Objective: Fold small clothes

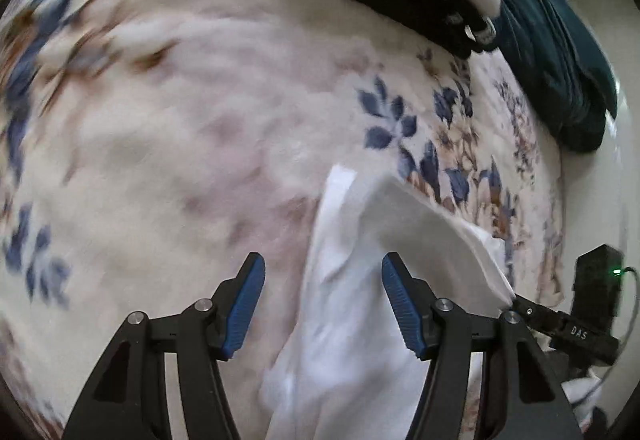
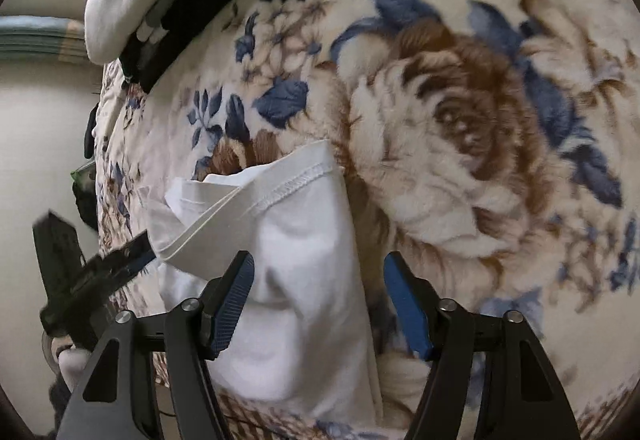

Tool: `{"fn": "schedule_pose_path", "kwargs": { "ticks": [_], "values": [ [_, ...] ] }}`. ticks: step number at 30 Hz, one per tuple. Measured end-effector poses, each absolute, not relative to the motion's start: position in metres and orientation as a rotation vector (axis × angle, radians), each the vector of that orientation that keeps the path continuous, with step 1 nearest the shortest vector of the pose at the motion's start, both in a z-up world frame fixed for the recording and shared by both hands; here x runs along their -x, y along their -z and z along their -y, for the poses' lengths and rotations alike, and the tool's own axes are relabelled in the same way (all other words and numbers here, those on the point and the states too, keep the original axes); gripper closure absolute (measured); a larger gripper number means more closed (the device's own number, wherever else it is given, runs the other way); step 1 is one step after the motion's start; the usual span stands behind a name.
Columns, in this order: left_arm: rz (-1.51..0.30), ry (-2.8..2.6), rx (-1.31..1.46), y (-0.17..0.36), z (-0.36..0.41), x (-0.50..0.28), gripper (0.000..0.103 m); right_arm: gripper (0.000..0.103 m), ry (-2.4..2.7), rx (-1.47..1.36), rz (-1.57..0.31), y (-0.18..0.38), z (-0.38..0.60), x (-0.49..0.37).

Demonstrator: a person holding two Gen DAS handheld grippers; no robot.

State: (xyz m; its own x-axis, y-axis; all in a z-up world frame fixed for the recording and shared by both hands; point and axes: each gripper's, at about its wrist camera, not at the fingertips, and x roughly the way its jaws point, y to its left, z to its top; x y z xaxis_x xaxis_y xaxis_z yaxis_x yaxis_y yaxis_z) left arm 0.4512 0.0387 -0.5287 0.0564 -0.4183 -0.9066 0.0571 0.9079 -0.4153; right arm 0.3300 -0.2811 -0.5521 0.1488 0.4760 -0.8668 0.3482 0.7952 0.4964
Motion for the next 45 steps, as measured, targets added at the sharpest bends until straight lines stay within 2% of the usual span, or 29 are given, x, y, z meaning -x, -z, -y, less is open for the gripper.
{"fn": "schedule_pose_path", "kwargs": {
  "ticks": [1,2,3,5,10,17,18,19,20,21,23,24,25,26,27,33,38,40,41,42,43,45],
  "values": [
    [-1.454,0.404,0.274,0.529,-0.028,-0.457,0.062,0.088,-0.106,-0.72,-1.448,0.556,0.281,-0.332],
    [-1.436,0.425,0.26,0.529,-0.022,-0.461,0.078,0.094,-0.093,-0.723,-1.449,0.56,0.282,-0.336],
    [-1.427,0.432,0.236,0.529,-0.018,-0.464,0.092,0.095,-0.062,-0.734,-1.43,0.561,0.286,-0.338],
    [-1.411,0.427,0.187,0.531,-0.012,-0.471,0.095,0.099,-0.003,-0.736,-1.395,0.559,0.295,-0.342],
    [-1.433,0.374,0.215,0.543,-0.027,-0.479,0.096,0.101,0.091,-0.728,-1.379,0.561,0.315,-0.348],
    [-1.419,0.337,0.415,0.537,-0.057,-0.48,0.094,0.099,0.045,-0.862,-1.378,0.555,0.339,-0.348],
    [-1.424,0.354,0.468,0.537,-0.06,-0.48,0.088,0.091,0.012,-0.917,-1.39,0.559,0.341,-0.347],
    [-1.428,0.366,0.506,0.537,-0.062,-0.479,0.075,0.081,-0.004,-0.943,-1.402,0.561,0.34,-0.347],
    [-1.431,0.378,0.541,0.537,-0.065,-0.479,0.067,0.054,-0.021,-0.96,-1.414,0.565,0.34,-0.346],
    [-1.431,0.384,0.559,0.538,-0.066,-0.478,0.056,0.044,-0.032,-0.974,-1.413,0.568,0.337,-0.346],
    [-1.437,0.403,0.55,0.54,-0.06,-0.476,0.055,0.044,-0.068,-1.037,-1.434,0.583,0.332,-0.346],
    [-1.442,0.412,0.516,0.541,-0.054,-0.475,0.058,0.052,-0.071,-1.064,-1.436,0.59,0.328,-0.346],
    [-1.426,0.417,0.474,0.538,-0.048,-0.473,0.07,0.085,-0.075,-1.078,-1.421,0.593,0.325,-0.346],
    [-1.407,0.415,0.437,0.536,-0.044,-0.472,0.089,0.1,-0.07,-1.067,-1.407,0.593,0.322,-0.347],
    [-1.394,0.412,0.38,0.533,-0.038,-0.471,0.101,0.1,-0.06,-1.048,-1.387,0.59,0.32,-0.347],
    [-1.4,0.352,0.342,0.545,-0.048,-0.477,0.1,0.101,0.026,-0.958,-1.331,0.574,0.32,-0.346],
    [-1.452,0.355,0.424,0.547,-0.061,-0.479,0.096,0.099,0.038,-0.941,-1.4,0.579,0.316,-0.352],
    [-1.446,0.346,0.464,0.535,-0.073,-0.473,0.082,0.094,0.034,-0.962,-1.416,0.576,0.32,-0.351],
    [-1.431,0.346,0.484,0.525,-0.08,-0.466,0.08,0.085,0.025,-0.953,-1.41,0.569,0.323,-0.346],
    [-1.417,0.35,0.5,0.518,-0.084,-0.459,0.08,0.071,0.006,-0.954,-1.401,0.565,0.326,-0.34],
    [-1.411,0.349,0.497,0.51,-0.088,-0.449,0.08,0.065,-0.015,-0.956,-1.398,0.56,0.327,-0.334],
    [-1.424,0.355,0.466,0.499,-0.087,-0.425,0.08,0.064,-0.043,-0.953,-1.42,0.556,0.328,-0.317]
  ]
}}
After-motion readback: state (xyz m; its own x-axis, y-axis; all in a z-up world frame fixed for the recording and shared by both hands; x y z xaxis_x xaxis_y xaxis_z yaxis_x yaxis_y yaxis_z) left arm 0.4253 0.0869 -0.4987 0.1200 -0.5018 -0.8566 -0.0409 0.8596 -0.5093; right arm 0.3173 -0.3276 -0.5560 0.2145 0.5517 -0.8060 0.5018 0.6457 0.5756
